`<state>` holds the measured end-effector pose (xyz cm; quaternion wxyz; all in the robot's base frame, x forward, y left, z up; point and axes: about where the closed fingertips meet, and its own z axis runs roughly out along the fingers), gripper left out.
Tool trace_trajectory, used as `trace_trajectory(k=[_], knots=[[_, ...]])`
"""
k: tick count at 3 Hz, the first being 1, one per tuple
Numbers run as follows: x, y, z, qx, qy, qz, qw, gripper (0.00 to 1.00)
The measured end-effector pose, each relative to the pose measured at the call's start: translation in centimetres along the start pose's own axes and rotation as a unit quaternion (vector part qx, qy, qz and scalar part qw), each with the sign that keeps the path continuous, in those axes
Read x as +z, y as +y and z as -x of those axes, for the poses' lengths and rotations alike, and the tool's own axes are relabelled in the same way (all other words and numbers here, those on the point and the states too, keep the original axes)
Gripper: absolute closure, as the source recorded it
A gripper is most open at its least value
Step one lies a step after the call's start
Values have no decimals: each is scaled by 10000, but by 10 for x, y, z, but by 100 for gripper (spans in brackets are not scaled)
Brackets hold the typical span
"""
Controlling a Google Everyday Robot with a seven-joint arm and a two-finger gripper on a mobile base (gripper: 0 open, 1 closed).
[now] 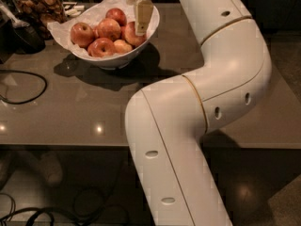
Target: Pick apple from white bowl
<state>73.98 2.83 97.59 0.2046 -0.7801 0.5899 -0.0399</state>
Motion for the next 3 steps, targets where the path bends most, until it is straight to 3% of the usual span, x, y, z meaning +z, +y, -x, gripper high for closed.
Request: trace_trajectory(k=[3], knots=[[6,-1,-1,-84,123,49,9999,30]])
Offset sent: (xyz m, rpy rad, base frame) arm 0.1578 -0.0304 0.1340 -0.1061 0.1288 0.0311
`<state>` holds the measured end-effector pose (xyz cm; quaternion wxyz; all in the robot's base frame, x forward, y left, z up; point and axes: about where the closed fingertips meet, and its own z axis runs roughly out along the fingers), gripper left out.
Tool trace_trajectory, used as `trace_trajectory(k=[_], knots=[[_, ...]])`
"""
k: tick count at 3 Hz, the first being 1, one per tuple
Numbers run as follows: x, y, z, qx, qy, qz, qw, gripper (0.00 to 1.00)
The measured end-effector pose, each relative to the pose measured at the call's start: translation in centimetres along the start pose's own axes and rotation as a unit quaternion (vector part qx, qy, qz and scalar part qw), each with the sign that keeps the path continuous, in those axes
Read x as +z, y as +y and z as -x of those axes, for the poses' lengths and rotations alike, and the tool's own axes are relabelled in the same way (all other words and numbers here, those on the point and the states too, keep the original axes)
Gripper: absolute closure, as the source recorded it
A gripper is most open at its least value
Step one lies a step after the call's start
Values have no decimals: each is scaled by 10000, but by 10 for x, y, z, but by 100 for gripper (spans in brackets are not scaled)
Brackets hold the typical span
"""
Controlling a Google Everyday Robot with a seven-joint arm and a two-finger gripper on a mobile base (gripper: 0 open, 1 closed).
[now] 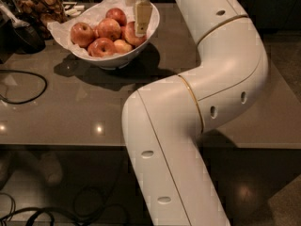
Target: Pick apple from white bowl
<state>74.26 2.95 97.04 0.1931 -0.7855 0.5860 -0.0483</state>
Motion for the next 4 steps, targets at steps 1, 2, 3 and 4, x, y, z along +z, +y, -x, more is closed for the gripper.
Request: trace_trajectory(k=[1,2,3,4], knots=[[7,1,-5,41,17,47,10000,30],[15,2,-10,86,34,107,9999,30],[21,3,-15,127,76,152,9998,30],[25,4,-16,143,130,190,9996,31]])
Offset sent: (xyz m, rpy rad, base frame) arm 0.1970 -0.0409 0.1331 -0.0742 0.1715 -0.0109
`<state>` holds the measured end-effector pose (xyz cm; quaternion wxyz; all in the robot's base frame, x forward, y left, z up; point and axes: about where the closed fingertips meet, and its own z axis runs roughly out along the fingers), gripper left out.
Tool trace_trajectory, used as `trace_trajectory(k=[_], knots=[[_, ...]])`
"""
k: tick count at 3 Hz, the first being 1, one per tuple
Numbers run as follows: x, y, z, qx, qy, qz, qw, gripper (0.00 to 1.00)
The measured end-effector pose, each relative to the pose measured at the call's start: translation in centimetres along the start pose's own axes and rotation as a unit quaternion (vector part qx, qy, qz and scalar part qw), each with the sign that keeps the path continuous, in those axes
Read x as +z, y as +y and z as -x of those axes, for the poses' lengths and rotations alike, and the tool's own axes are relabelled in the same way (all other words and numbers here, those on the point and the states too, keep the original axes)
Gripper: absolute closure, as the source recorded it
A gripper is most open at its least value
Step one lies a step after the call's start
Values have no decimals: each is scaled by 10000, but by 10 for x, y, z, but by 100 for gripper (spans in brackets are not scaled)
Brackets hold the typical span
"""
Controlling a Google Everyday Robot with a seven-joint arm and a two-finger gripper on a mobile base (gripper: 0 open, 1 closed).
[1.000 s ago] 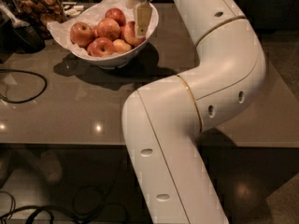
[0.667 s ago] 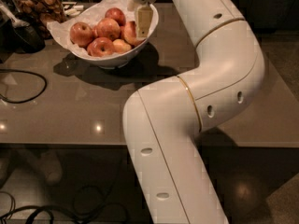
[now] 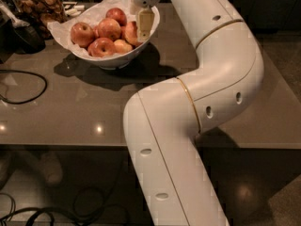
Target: Pick apple from white bowl
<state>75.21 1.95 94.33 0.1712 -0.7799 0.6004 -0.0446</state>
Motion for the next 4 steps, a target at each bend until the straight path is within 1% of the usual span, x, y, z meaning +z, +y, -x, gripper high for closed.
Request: trace_trajectory(k=[2,4], knots=[[3,0,1,-22,57,30,10000,33],[9,-2,4,-46,109,59,9999,32]])
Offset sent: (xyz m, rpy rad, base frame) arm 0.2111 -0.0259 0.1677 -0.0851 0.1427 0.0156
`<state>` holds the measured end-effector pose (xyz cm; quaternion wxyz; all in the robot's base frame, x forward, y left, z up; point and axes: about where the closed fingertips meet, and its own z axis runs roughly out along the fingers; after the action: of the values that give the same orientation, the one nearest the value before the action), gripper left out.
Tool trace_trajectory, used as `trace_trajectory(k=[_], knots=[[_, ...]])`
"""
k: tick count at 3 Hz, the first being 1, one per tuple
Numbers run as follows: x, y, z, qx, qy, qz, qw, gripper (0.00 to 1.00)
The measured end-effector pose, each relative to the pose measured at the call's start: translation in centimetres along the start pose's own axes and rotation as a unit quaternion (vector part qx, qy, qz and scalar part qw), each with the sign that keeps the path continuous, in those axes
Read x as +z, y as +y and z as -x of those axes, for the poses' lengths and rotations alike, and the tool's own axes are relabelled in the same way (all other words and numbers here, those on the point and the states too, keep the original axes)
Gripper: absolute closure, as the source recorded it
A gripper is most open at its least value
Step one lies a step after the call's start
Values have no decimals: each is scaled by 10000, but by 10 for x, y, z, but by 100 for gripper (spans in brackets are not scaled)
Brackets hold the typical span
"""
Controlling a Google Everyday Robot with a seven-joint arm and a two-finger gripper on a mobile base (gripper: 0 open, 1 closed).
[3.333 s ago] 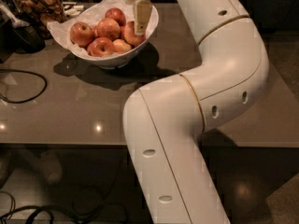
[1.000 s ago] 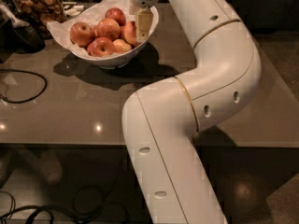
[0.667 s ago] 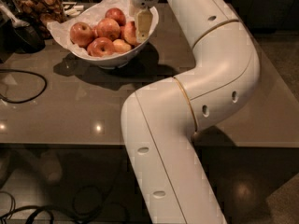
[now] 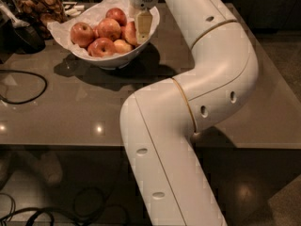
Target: Pick apple from white bowl
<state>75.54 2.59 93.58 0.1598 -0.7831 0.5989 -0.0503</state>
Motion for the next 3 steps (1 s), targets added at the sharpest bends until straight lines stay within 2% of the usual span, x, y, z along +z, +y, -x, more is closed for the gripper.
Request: trace_trajectory(k=[3], knots=[[11,-1,2,-34,-41,54,10000,31]])
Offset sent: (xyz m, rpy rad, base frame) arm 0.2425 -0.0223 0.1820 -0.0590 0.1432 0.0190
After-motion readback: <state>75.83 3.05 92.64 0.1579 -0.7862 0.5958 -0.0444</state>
